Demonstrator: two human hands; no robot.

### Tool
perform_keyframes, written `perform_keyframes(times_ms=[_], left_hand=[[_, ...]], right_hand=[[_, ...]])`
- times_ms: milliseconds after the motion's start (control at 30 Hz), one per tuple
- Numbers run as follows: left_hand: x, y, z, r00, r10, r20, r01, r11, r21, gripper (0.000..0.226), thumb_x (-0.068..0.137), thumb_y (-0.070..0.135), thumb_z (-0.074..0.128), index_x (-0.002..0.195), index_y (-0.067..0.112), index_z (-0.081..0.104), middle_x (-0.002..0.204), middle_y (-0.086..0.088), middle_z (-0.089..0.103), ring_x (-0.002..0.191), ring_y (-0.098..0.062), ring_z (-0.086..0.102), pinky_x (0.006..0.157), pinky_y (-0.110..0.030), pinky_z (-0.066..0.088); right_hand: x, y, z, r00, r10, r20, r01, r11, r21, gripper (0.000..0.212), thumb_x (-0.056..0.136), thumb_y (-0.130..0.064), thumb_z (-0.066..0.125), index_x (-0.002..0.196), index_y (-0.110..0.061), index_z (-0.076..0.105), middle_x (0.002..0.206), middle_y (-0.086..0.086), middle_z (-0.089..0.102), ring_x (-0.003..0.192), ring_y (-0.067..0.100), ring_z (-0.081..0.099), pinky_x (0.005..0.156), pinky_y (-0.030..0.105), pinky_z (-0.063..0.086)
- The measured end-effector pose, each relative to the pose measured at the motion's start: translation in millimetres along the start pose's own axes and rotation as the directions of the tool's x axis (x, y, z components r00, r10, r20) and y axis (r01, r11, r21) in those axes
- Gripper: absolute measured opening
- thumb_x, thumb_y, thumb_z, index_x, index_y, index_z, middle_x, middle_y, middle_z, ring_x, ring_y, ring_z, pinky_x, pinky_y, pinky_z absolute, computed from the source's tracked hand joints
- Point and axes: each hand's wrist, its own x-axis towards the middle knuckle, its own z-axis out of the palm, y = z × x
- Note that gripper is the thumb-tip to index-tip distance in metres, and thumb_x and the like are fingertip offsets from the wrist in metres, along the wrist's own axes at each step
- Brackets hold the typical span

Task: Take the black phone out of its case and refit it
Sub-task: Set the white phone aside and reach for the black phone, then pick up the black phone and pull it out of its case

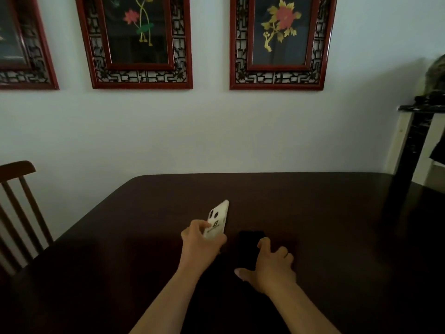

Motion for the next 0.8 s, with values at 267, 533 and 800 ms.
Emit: perform_keyframes(times_ms=[267, 533, 800], left_hand=[[-4, -16, -7, 0.827, 0.129, 0.548, 0.510, 0.239, -0.826, 0.053, 0.074, 0.027, 0.061, 0.124, 0.007, 0.061, 0.114, -0.029, 0.068, 0.105, -0.046, 0.064, 0.082, -0.050, 0.055], [-1, -25, -13, 0.814, 0.162, 0.558, 0.537, 0.154, -0.829, 0.053, 0.076, 0.025, 0.051, 0.121, 0.003, 0.065, 0.129, -0.031, 0.059, 0.117, -0.049, 0.057, 0.097, -0.064, 0.045], [-2, -21, -10, 0.807, 0.070, 0.587, 0.561, 0.223, -0.797, 0.060, 0.090, 0.055, 0.043, 0.127, 0.010, 0.059, 0.123, -0.027, 0.065, 0.111, -0.044, 0.063, 0.087, -0.056, 0.054]], right_hand=[[9, 0, -11, 0.996, 0.024, 0.091, -0.026, 1.000, 0.014, 0.090, 0.066, -0.047, 0.076, 0.135, -0.033, 0.020, 0.136, 0.016, 0.028, 0.125, 0.037, 0.035, 0.100, 0.046, 0.044], [21, 11, -22, 0.983, -0.057, 0.176, 0.042, 0.995, 0.089, 0.108, 0.065, -0.046, 0.082, 0.143, -0.033, 0.009, 0.135, 0.016, 0.043, 0.093, 0.027, 0.060, 0.079, 0.037, 0.051], [36, 34, -33, 0.955, 0.010, 0.296, -0.184, 0.804, 0.565, 0.035, 0.091, -0.019, 0.063, 0.122, -0.004, 0.057, 0.120, 0.011, 0.059, 0.084, 0.019, 0.059, 0.063, 0.030, 0.051]])
